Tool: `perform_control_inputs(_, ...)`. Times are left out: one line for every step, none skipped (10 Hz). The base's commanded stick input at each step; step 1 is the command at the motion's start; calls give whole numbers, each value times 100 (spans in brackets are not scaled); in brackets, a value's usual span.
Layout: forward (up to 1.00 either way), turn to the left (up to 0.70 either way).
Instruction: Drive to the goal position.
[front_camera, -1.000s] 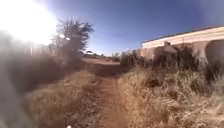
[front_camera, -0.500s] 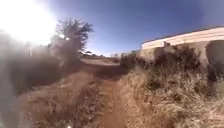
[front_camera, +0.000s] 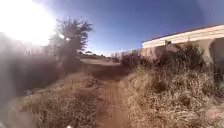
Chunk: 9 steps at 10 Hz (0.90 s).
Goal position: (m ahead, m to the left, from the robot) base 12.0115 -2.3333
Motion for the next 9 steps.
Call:
perform_control_inputs(50, 0)
perform_control_inputs(50, 0)
perform_control_inputs(50, 0)
perform_control_inputs(50, 0)
perform_control_inputs(50, 0)
perform_control_inputs(50, 0)
perform_control_inputs(50, 0)
perform_control_inputs(50, 0)
perform_control_inputs(50, 0)
